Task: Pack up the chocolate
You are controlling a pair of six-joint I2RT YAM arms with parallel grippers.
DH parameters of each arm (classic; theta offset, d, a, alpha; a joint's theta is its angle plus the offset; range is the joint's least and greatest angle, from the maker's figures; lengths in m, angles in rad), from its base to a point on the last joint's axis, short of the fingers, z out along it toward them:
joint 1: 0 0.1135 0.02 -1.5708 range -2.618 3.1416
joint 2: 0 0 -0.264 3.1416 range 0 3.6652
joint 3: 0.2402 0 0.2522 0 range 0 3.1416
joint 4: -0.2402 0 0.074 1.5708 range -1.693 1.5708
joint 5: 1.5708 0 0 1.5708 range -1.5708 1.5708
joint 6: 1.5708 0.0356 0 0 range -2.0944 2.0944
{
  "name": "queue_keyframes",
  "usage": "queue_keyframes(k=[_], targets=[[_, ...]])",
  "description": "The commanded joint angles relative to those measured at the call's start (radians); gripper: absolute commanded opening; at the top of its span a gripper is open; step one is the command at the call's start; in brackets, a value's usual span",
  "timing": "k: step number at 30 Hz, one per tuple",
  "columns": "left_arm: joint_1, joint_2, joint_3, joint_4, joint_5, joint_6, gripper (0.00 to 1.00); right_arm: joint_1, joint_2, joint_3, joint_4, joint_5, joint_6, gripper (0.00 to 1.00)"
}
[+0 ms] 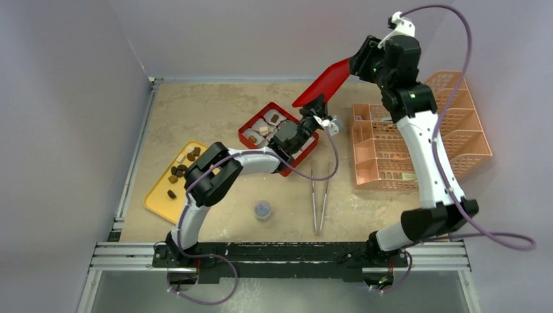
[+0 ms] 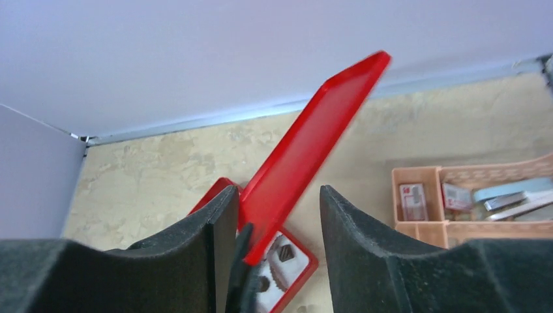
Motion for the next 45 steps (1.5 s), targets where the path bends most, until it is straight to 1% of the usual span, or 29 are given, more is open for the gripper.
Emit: queue_keyframes(k=[1, 4, 6, 9, 11, 13, 15, 19, 23, 25, 28, 29, 31, 33, 36, 37, 38, 40, 41, 42, 44, 45], targets=[[0.004, -0.170, -0.028, 0.166, -0.036, -0.127, 0.00, 0.003, -0.133, -0.104, 0.131, 0.025, -0.161, 0.52], [0.005, -0.265, -0.101, 0.160, -0.060, -0.259, 0.00, 0.004, -0.225, -0.181, 0.174, 0.033, -0.181, 0.55], [0.005, -0.348, -0.153, 0.113, -0.081, -0.376, 0.00, 0.003, -0.269, -0.221, 0.177, -0.013, -0.192, 0.57], [0.006, -0.480, -0.201, -0.111, -0.087, -0.486, 0.00, 0.003, -0.343, -0.312, 0.209, -0.147, -0.221, 0.58], [0.006, -0.560, -0.231, -0.203, -0.104, -0.560, 0.00, 0.002, -0.388, -0.388, 0.252, -0.220, -0.227, 0.58], [0.006, -0.632, -0.260, -0.270, -0.123, -0.656, 0.00, 0.002, -0.411, -0.427, 0.261, -0.275, -0.231, 0.59], [0.006, -0.698, -0.267, -0.386, -0.109, -0.721, 0.00, 0.002, -0.411, -0.428, 0.247, -0.325, -0.246, 0.59], [0.008, -0.848, -0.265, -0.646, -0.094, -0.798, 0.00, -0.008, -0.371, -0.391, 0.197, -0.528, -0.353, 0.64], [0.008, -0.978, -0.264, -0.876, -0.041, -0.836, 0.00, -0.012, -0.334, -0.324, 0.067, -0.760, -0.531, 0.72], [0.008, -1.035, -0.261, -0.982, -0.005, -0.847, 0.00, -0.013, -0.333, -0.319, 0.036, -0.868, -0.594, 0.76], [0.008, -1.111, -0.259, -1.087, 0.054, -0.871, 0.00, -0.013, -0.306, -0.295, -0.029, -1.069, -0.666, 0.87], [0.008, -1.132, -0.259, -1.131, 0.070, -0.882, 0.00, -0.013, -0.297, -0.292, -0.035, -1.120, -0.675, 0.89], [0.008, -1.172, -0.258, -1.161, 0.101, -0.901, 0.00, -0.013, -0.280, -0.310, -0.010, -1.194, -0.678, 0.90], [0.007, -1.207, -0.255, -1.171, 0.137, -0.926, 0.00, -0.014, -0.253, -0.317, 0.014, -1.222, -0.665, 0.89], [0.008, -1.223, -0.247, -1.175, 0.202, -0.951, 0.00, -0.013, -0.181, -0.303, 0.001, -1.307, -0.674, 0.87], [0.008, -1.221, -0.241, -1.179, 0.218, -0.958, 0.00, -0.009, -0.161, -0.299, -0.013, -1.325, -0.674, 0.86], [0.008, -1.218, -0.233, -1.183, 0.226, -0.972, 0.00, -0.004, -0.141, -0.286, -0.052, -1.341, -0.709, 0.86], [0.007, -1.214, -0.222, -1.184, 0.244, -0.996, 0.00, 0.004, -0.117, -0.272, -0.178, -1.376, -0.833, 0.85], [0.007, -1.214, -0.219, -1.177, 0.258, -1.004, 0.00, 0.010, -0.118, -0.291, -0.188, -1.382, -0.839, 0.85], [0.008, -1.216, -0.224, -1.152, 0.267, -1.013, 0.00, 0.020, -0.125, -0.325, -0.167, -1.377, -0.826, 0.85], [0.008, -1.222, -0.239, -1.110, 0.290, -1.022, 0.00, 0.032, -0.145, -0.399, -0.066, -1.369, -0.754, 0.86], [0.008, -1.223, -0.248, -1.059, 0.308, -1.015, 0.00, 0.033, -0.147, -0.416, -0.057, -1.381, -0.751, 0.86]])
